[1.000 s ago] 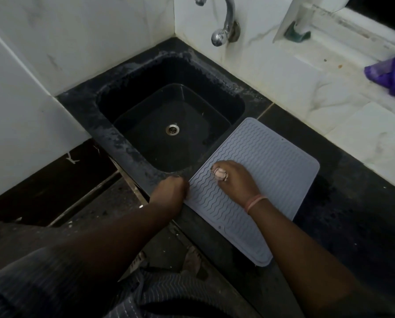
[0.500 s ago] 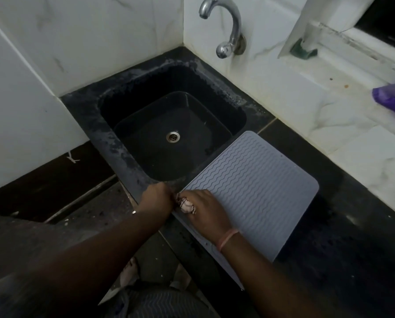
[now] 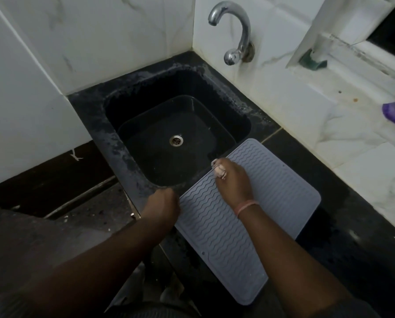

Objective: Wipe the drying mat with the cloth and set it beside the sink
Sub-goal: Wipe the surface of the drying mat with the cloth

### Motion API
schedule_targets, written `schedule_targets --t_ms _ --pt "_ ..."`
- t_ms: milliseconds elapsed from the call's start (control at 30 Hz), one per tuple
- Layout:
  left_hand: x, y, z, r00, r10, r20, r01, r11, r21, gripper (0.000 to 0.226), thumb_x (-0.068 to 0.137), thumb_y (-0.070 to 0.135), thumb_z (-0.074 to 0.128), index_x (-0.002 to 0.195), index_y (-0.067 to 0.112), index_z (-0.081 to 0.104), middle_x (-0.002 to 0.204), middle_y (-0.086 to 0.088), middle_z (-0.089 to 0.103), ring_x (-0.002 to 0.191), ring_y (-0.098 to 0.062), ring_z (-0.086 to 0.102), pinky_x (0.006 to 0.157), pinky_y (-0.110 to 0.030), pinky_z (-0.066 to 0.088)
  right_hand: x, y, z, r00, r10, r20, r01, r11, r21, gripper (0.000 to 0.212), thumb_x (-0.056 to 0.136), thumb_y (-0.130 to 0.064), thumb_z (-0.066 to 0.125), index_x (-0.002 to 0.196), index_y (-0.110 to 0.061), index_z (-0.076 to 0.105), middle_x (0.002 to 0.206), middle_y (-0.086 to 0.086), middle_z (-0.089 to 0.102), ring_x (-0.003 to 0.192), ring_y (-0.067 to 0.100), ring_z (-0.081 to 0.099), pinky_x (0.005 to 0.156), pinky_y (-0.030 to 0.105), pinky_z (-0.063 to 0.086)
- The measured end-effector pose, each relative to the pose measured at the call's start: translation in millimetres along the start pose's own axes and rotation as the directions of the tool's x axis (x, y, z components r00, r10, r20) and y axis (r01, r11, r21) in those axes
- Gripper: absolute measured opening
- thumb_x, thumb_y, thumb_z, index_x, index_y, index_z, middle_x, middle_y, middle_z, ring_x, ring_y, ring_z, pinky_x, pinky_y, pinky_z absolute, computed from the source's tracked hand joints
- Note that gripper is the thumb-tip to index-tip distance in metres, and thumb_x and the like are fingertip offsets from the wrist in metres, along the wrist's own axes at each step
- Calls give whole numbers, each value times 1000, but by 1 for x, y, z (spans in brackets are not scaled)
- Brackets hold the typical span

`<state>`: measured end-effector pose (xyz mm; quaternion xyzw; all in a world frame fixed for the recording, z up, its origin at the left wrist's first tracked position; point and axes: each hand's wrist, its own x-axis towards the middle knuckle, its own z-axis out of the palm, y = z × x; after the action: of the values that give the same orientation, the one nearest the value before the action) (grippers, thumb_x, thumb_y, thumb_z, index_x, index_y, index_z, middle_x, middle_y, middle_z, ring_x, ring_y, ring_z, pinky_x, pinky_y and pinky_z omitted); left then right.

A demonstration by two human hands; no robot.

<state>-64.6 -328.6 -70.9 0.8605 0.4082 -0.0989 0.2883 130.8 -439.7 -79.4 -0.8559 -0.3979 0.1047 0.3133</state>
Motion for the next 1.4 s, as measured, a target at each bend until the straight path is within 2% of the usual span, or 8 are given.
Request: schedule_targets --t_ms 133,267,367,500,667,867,1067,1400 --pt "2 17 8 981 175 -78 -170 983 65 15 94 27 66 98 15 73 97 -9 69 91 -27 69 70 -31 43 -45 -28 36 975 -172 137 168 985 43 25 95 -13 61 114 -30 65 103 -11 68 99 5 62 86 26 52" --pt "3 15 15 957 287 -41 -278 949 146 23 100 25 58 116 16 72 114 -8 65 99 -25 67 79 -33 51 -44 -18 41 976 -141 163 147 989 -25 47 87 -13 64 130 -30 59 120 -7 66 111 16 55 94 31 49" --pt "3 19 12 955 295 26 -294 935 199 23 106 20 48 116 13 66 115 -6 61 99 -19 63 79 -29 50 -19 1 20 971 -167 170 180 981 -69 39 92 -18 67 129 -28 61 120 -6 66 112 14 57 96 32 50" --pt "7 21 9 968 249 39 -252 958 139 20 104 14 49 110 11 68 114 -5 58 98 -19 63 84 -32 56 34 37 -12 999 -25 27 28 994 -109 13 98 -23 63 106 -32 64 92 -13 65 89 1 62 82 29 58" --pt "13 32 7 984 168 51 -174 975 137 13 101 14 55 103 11 68 107 -4 59 94 -18 63 79 -31 56 72 58 -27 991 131 -38 -135 982 -131 26 91 -7 65 115 -18 66 103 6 71 99 25 67 87 43 56" --pt "43 67 3 977 211 21 -212 973 92 20 98 25 64 117 18 65 116 -4 54 95 -16 60 76 -28 51 28 28 -19 995 98 28 -99 994 53 32 93 -13 70 122 -26 64 111 -15 65 103 -3 58 84 9 46" --pt "55 93 21 938 346 11 -339 911 235 32 101 15 55 132 19 62 135 -8 50 114 -25 53 84 -32 53 16 45 -10 998 8 66 -5 999 -47 45 93 -20 69 134 -30 57 126 -7 63 120 11 54 103 28 47" --pt "70 105 12 943 306 131 -329 913 240 29 103 18 56 132 19 60 140 -7 48 114 -19 56 92 -33 55 97 105 -45 980 156 -127 -174 973 -149 30 89 -6 63 117 -16 61 109 12 67 101 33 63 85 46 55"
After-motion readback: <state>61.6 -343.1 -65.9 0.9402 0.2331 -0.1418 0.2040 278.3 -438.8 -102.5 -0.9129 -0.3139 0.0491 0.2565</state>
